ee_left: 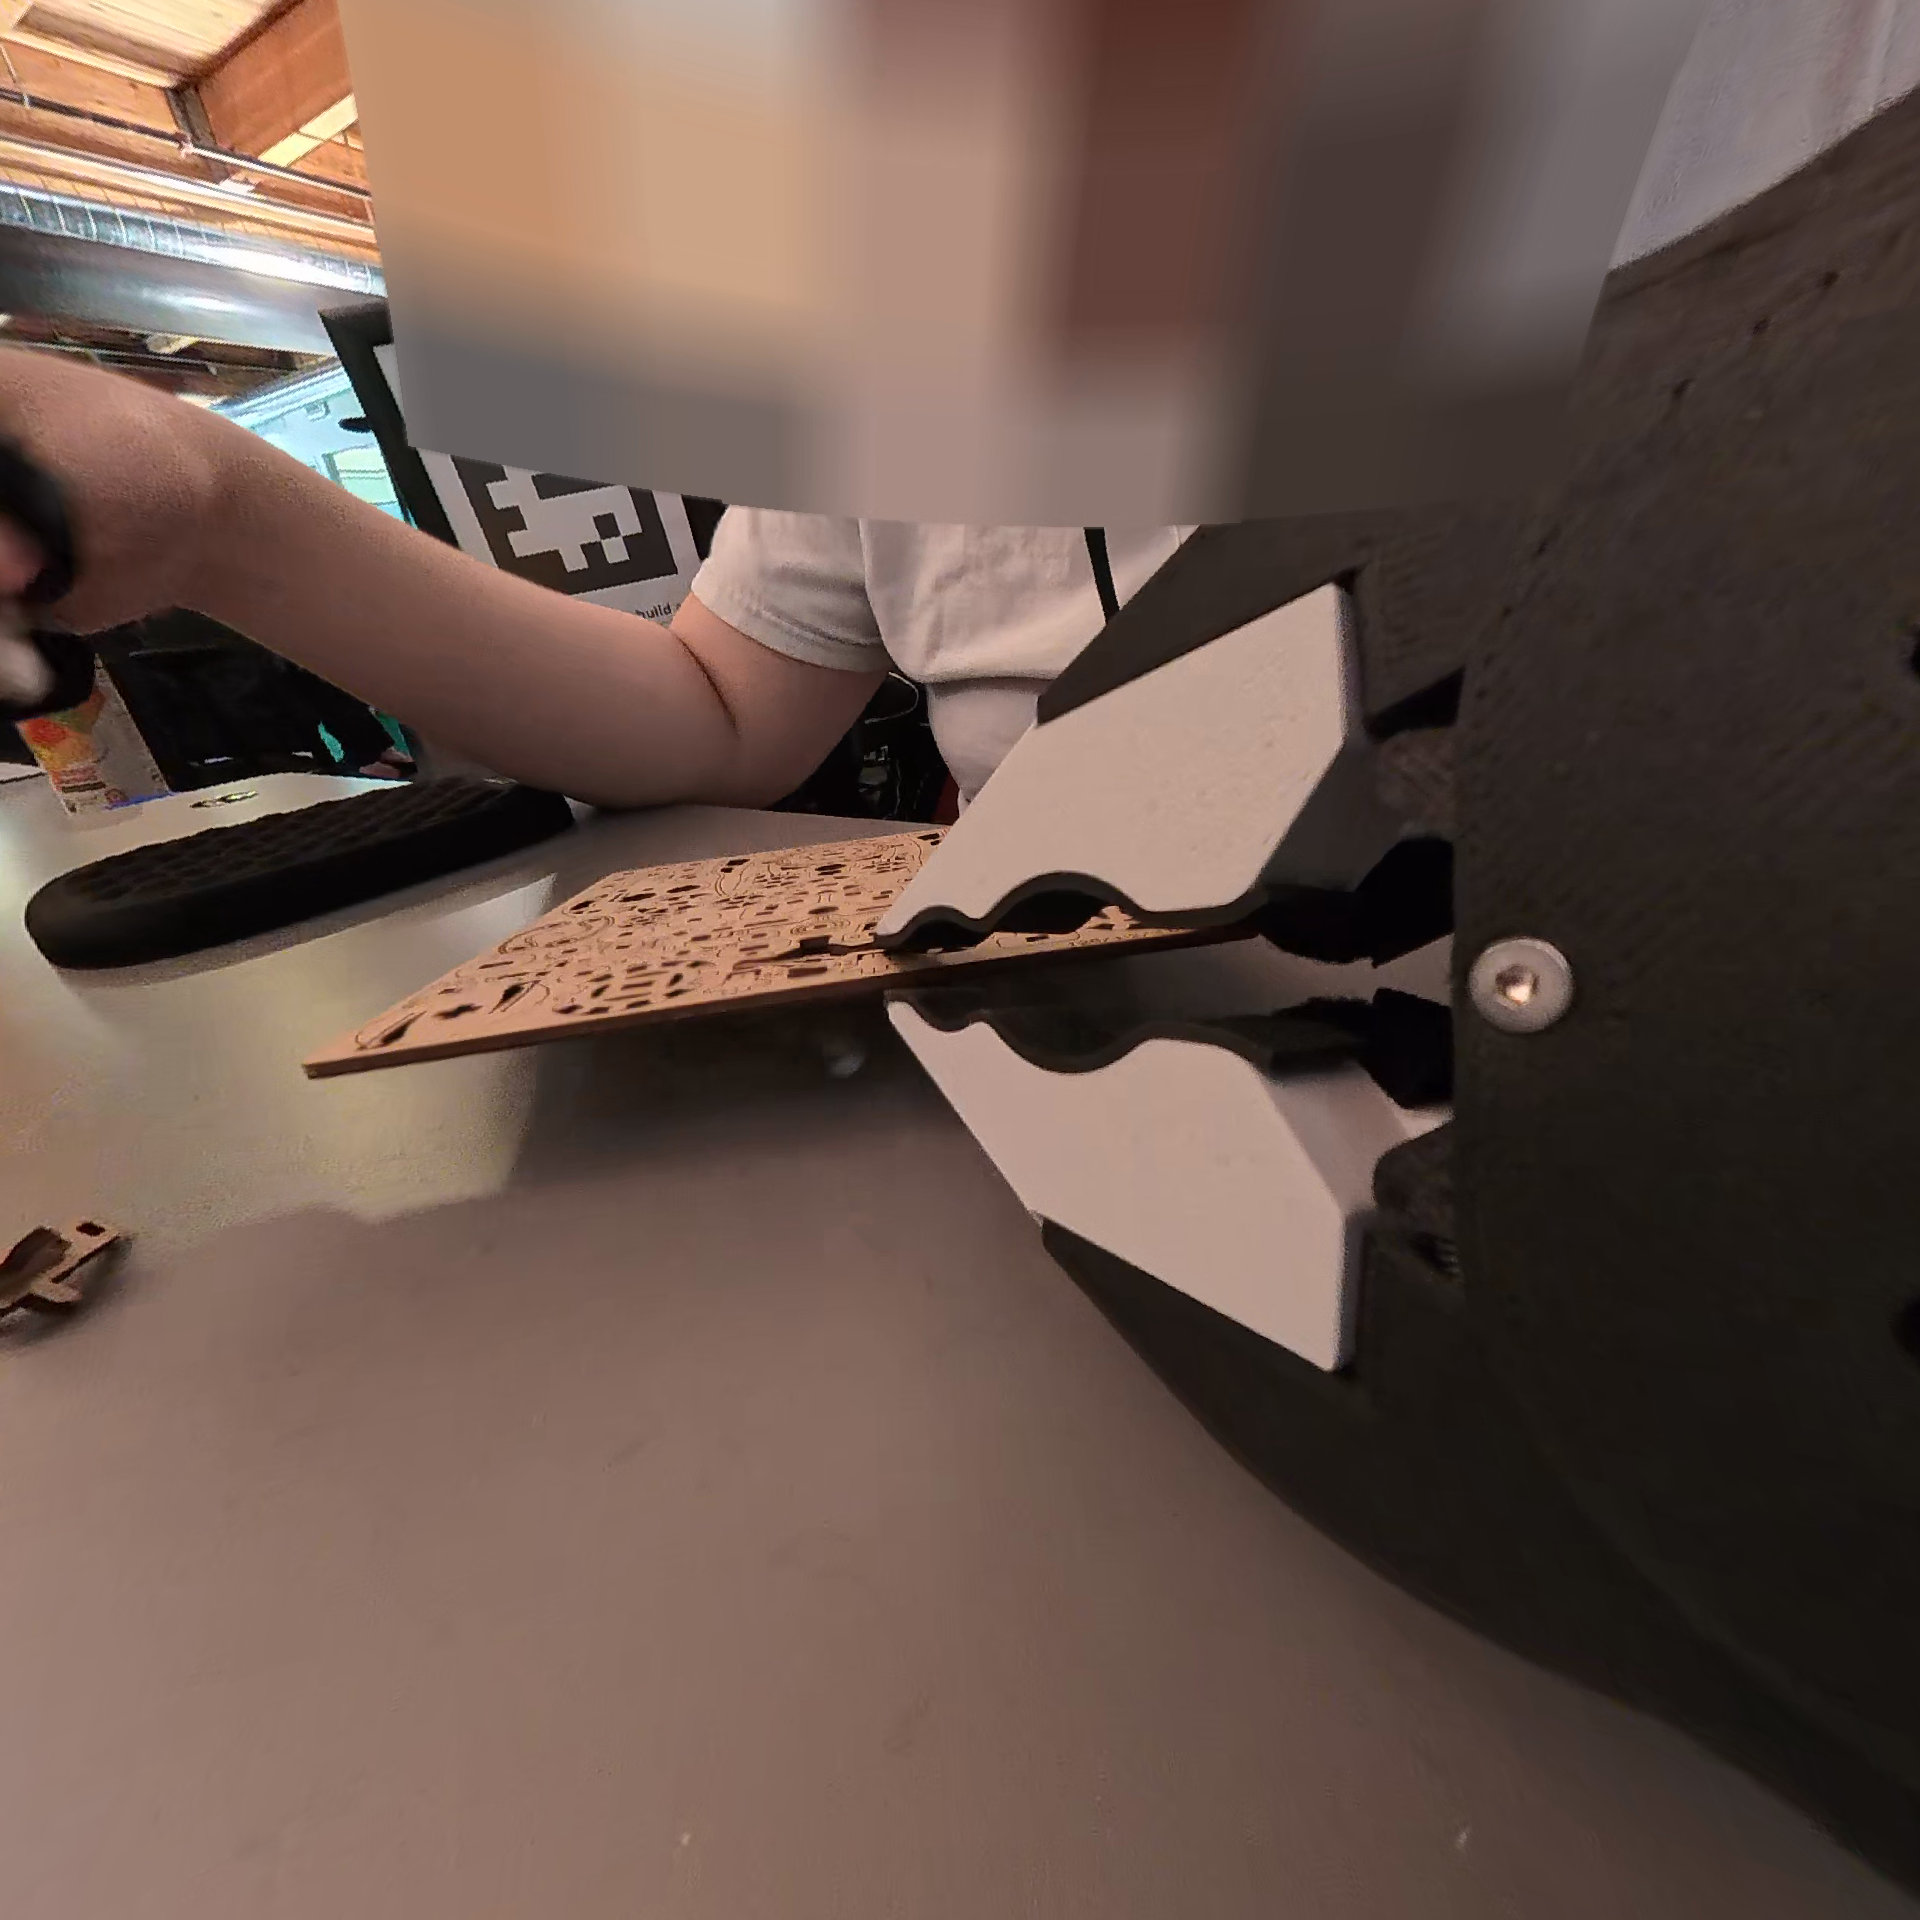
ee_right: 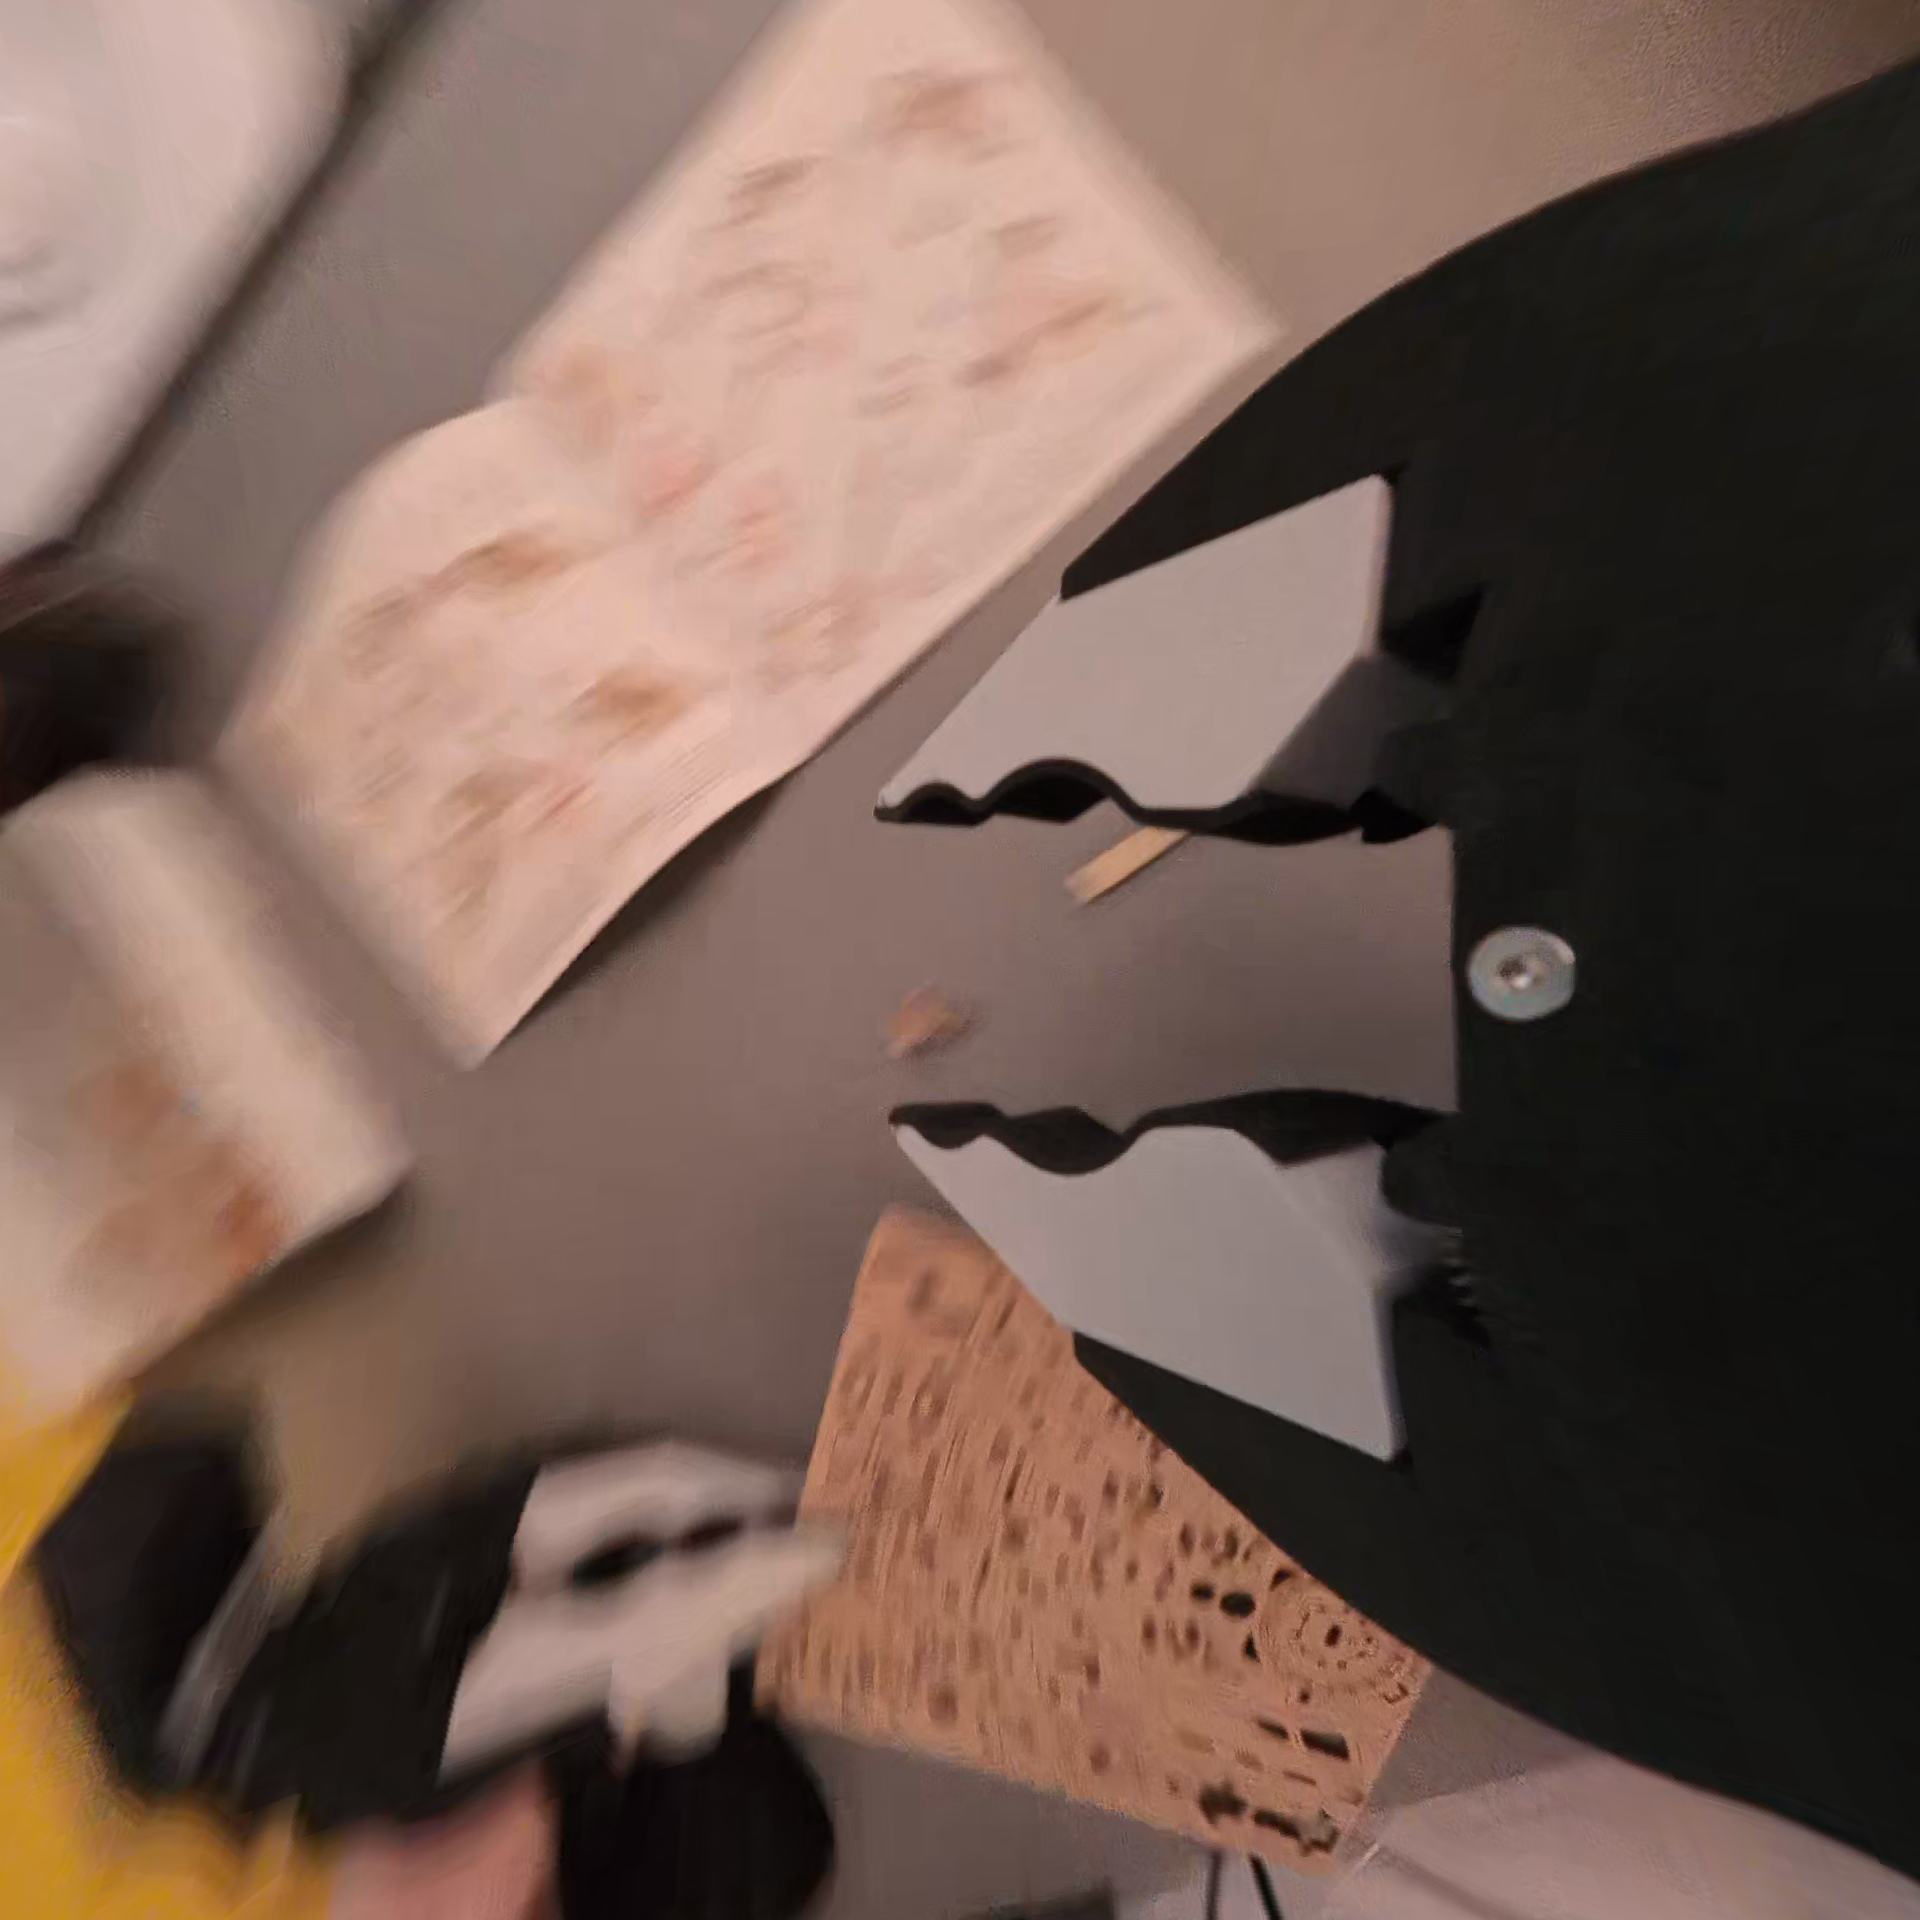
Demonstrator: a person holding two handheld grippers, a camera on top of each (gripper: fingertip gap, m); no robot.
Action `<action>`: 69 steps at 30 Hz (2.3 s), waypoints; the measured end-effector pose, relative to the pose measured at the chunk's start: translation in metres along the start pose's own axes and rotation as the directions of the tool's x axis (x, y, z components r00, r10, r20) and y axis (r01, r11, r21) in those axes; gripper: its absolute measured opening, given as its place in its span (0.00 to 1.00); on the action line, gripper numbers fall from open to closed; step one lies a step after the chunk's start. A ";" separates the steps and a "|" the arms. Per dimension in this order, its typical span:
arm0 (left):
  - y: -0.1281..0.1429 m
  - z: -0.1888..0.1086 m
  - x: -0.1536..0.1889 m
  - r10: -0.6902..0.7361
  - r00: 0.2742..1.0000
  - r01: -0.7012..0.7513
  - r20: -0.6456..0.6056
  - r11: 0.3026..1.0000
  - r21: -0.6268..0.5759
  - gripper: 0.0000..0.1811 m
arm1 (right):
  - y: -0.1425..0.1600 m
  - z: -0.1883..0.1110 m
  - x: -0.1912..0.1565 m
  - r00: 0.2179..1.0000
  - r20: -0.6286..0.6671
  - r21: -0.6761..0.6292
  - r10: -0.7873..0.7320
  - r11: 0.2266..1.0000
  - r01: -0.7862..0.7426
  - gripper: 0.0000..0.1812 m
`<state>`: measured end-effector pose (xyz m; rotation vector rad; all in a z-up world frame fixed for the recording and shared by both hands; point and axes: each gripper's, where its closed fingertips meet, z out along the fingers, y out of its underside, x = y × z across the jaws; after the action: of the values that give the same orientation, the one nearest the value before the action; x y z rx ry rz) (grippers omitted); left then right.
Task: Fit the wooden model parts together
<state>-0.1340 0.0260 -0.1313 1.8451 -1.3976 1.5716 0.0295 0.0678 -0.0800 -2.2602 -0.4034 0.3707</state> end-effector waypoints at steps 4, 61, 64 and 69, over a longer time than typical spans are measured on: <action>-0.001 -0.001 0.003 0.015 1.000 -0.015 -0.011 1.000 0.004 0.02 | -0.023 0.029 -0.113 0.881 0.423 0.113 -0.211 0.977 0.180 0.44; -0.007 -0.006 0.005 0.020 0.998 -0.018 -0.055 0.999 0.042 0.00 | 0.032 0.081 -0.157 0.701 0.682 -0.243 -0.207 0.841 0.484 0.09; -0.006 -0.006 0.005 0.019 0.998 -0.016 -0.055 0.999 0.040 0.00 | 0.032 0.082 -0.157 0.705 0.675 -0.245 -0.217 0.836 0.492 0.09; -0.006 -0.006 0.003 0.025 0.999 -0.024 -0.039 0.999 0.040 0.00 | 0.033 0.084 -0.156 0.706 0.653 -0.234 -0.273 0.814 0.531 0.09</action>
<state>-0.1325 0.0317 -0.1248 1.8156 -1.3863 1.6506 -0.1384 0.0400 -0.1377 -2.3033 -1.4222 0.8250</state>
